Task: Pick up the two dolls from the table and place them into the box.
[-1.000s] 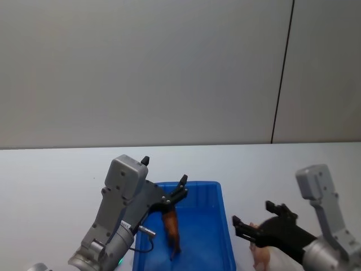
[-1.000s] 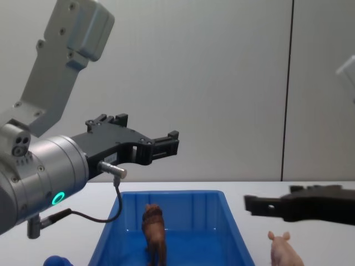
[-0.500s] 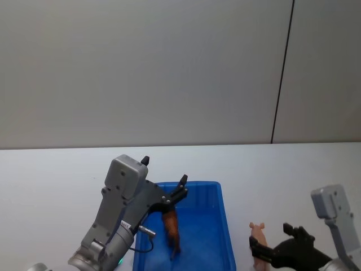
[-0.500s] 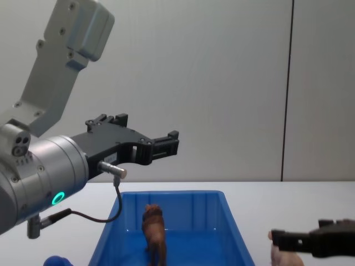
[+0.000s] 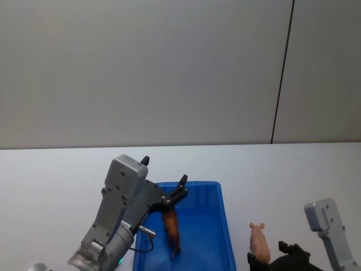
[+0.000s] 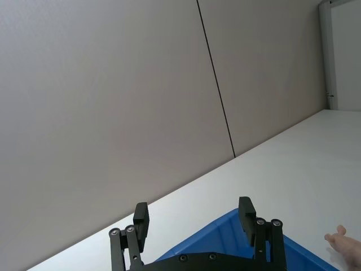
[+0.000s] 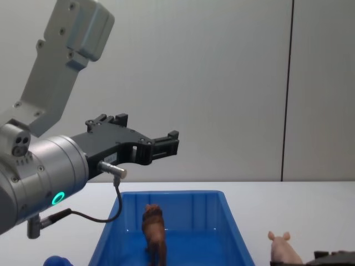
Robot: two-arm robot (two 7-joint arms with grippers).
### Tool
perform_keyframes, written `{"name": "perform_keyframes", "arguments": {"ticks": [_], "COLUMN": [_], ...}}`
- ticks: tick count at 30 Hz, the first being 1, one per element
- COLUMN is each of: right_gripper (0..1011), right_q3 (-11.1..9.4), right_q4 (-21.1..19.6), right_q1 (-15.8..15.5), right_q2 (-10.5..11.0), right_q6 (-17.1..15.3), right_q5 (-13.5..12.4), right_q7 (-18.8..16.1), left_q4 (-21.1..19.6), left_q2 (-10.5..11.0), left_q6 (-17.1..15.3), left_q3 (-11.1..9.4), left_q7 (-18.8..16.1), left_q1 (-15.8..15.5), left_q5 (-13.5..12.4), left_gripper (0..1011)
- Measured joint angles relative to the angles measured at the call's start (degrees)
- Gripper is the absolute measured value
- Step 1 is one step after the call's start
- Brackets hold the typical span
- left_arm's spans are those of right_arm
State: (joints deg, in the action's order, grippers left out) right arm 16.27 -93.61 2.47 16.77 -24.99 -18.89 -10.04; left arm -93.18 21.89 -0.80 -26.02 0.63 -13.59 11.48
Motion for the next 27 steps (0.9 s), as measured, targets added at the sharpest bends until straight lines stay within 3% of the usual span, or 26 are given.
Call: {"name": "perform_keyframes", "arguments": {"ticks": [10,11,19,27], "right_gripper": [729,662,422,379], "right_q3": [0.5,0.5,0.6,0.5], "right_q4": [2.2,2.3,3.4,3.4], "right_q1": [1.0,1.0,1.6,1.9], "right_q2": [-1.0,-1.1,-1.7,-1.9], "right_q6": [0.3,0.4,1.3,2.8], "right_q5": [0.3,0.3,0.6,1.2], "right_q7": [-0.3,-0.3,0.1,1.4], "left_q4": [0.0,0.0,0.0,0.0], "left_q2": [0.0,0.0,0.0,0.0], "left_q6": [0.0,0.0,0.0,0.0], "left_q3": [0.0,0.0,0.0,0.0], "left_q7": [0.0,0.0,0.0,0.0], "left_q1": [0.0,0.0,0.0,0.0], "left_q5": [0.0,0.0,0.0,0.0], "left_gripper": [1002,1002,1002,1002]}}
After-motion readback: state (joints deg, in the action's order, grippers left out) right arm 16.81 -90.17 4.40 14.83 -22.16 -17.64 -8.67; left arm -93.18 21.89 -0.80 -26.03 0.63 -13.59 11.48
